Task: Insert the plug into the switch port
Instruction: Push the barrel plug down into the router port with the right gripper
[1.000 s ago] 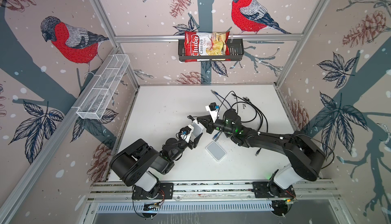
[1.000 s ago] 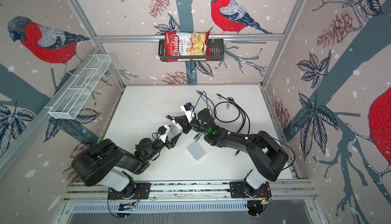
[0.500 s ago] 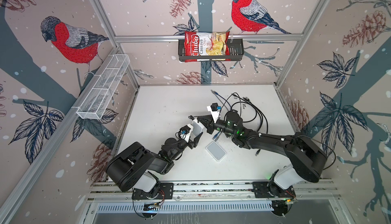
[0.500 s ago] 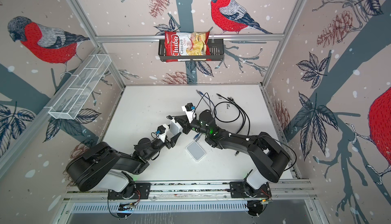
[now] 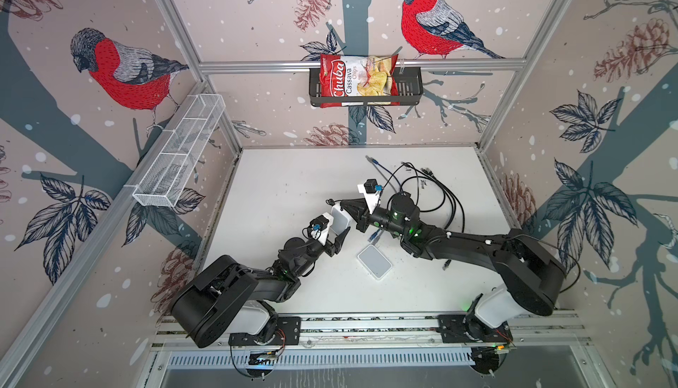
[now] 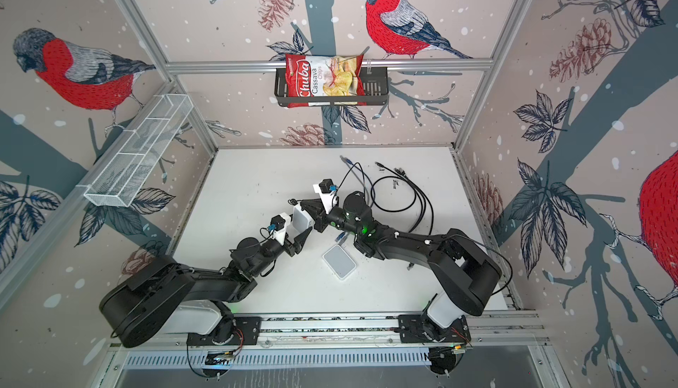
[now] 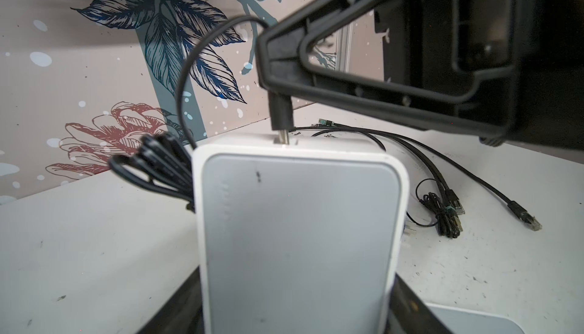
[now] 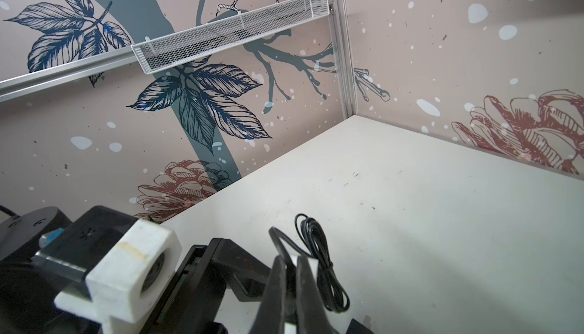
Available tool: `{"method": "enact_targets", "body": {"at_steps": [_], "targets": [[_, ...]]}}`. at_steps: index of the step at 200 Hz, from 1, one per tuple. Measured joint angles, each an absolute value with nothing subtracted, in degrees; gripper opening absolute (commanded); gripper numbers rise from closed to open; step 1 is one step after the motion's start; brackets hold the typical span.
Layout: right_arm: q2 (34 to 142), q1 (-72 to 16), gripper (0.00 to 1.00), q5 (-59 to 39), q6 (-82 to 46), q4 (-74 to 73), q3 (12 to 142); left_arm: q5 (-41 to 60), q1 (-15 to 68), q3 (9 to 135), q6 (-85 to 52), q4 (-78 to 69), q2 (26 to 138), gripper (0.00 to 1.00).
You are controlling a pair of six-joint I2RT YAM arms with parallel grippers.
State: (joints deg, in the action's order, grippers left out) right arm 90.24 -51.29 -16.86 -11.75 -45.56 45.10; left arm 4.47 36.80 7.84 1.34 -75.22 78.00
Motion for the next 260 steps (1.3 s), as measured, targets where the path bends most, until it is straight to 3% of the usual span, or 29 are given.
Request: {"method": "enact_targets", "body": {"at_steps": [199, 260], "targets": [[91.05, -51.62, 0.00, -12.29, -10.92, -45.95, 46.17, 3.01, 36.03, 12.29, 1.30, -65.87, 74.83, 0.58], [94.89, -49.36, 0.02, -17.02, -12.38, -34.76, 53.21, 0.67, 36.01, 14.09, -4.25, -49.17, 68.31, 0.61]]}}
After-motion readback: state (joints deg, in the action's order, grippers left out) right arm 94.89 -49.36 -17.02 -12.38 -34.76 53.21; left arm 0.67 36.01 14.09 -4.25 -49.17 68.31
